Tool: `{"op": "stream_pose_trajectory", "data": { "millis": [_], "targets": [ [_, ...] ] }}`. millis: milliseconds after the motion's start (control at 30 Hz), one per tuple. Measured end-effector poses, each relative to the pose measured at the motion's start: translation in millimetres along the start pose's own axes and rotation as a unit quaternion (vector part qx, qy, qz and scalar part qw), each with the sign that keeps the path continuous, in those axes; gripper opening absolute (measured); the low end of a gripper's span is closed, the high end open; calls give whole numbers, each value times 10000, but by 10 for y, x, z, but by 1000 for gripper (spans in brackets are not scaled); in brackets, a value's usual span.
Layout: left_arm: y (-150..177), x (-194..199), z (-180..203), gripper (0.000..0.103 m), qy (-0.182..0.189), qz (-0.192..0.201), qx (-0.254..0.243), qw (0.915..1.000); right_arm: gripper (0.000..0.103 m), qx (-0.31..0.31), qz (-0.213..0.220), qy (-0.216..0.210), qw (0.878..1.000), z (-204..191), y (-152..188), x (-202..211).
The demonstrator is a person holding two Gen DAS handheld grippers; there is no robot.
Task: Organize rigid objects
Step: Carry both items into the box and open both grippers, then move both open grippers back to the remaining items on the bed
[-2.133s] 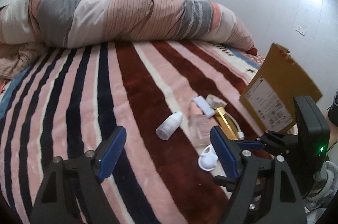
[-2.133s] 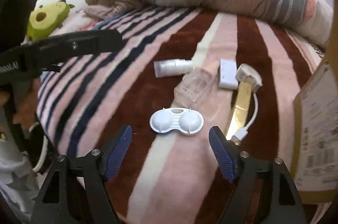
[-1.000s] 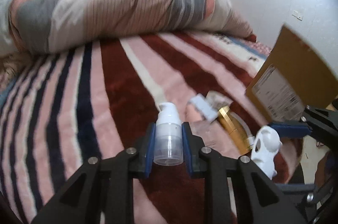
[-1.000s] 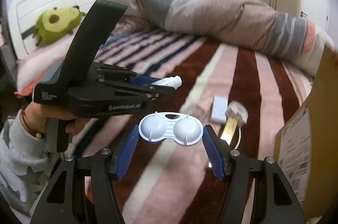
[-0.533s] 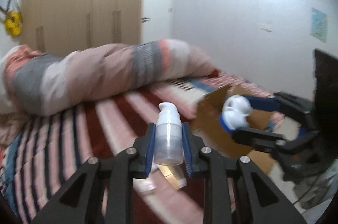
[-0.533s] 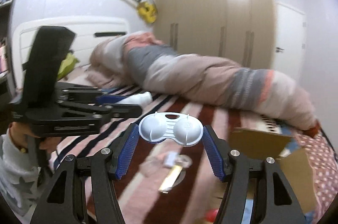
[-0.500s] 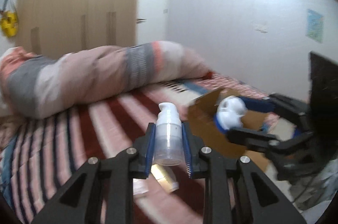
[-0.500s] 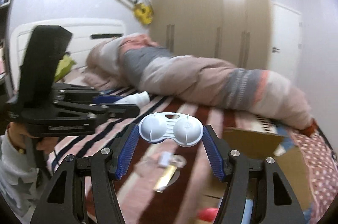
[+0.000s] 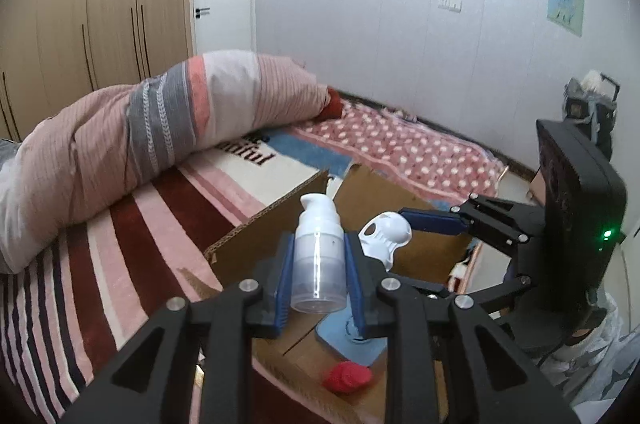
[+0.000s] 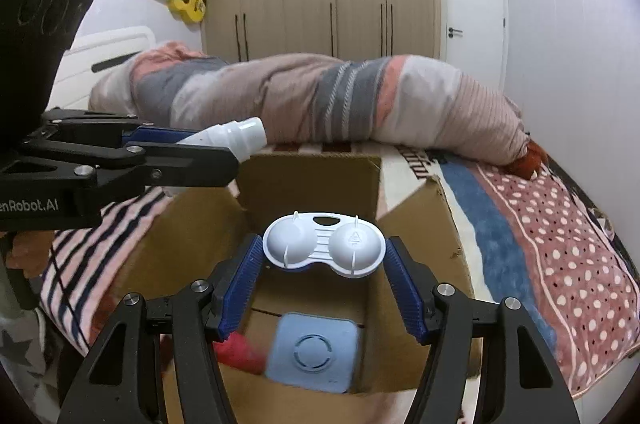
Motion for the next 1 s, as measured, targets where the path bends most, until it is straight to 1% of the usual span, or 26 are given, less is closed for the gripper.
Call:
{"op": "stream_pose_trajectory", "data": {
  "millis": [133, 200, 333, 433, 500, 600, 700, 767, 800, 833, 900, 967, 1000],
  "targets": [
    [40, -196, -58, 22, -29, -233, 24, 9997, 60, -21, -108, -64, 9999, 89, -5, -153],
    [73, -268, -79, 22, -79, -322, 1, 9994, 67, -30, -119, -85, 9999, 103, 8, -184],
    [139, -325, -74, 22, -171, -463, -69, 9988, 68, -117, -67, -149, 9998, 131, 18, -161],
    [171, -309, -95, 22, -242, -476, -52, 9986, 68, -132, -53, -201, 9997, 110, 26, -111],
    [173, -271, -106, 23, -233, -414, -32, 9989, 68, -96, -36, -192, 9998, 86, 20, -73],
    [176, -128, -138, 25, -261, -277, 50, 9993, 68, -51, -4, -176, 9998, 35, -2, -4],
    [193, 128, -235, 26, -379, -90, 149, 9991, 68, -4, 47, -189, 9998, -73, -38, 103],
    [217, 312, -338, 33, -475, 58, 237, 9986, 68, 50, 105, -227, 9997, -170, -77, 174],
    [245, 422, -411, 38, -558, 139, 307, 9979, 68, 87, 139, -272, 9995, -243, -101, 216],
    [281, 519, -487, 41, -640, 201, 375, 9970, 68, 125, 168, -326, 9993, -313, -123, 237],
    [406, 710, -661, 42, -803, 269, 551, 9949, 68, 218, 226, -472, 9984, -512, -170, 292],
    [564, 858, -828, 43, -965, 285, 698, 9925, 68, 341, 275, -677, 9967, -791, -191, 349],
    [665, 932, -916, 46, -1070, 281, 767, 9909, 68, 393, 281, -770, 9959, -905, -189, 363]
  ]
}}
Point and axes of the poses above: each gripper's, at about its wrist camera, not at the fingertips, and x roughly against the way its jaws point, z to its right, y to its underside, the point moved 10 cm from there along -x, roughly the way its jaws point, and after that the axes turned 11 degrees about -x, right-handed, at the moved point
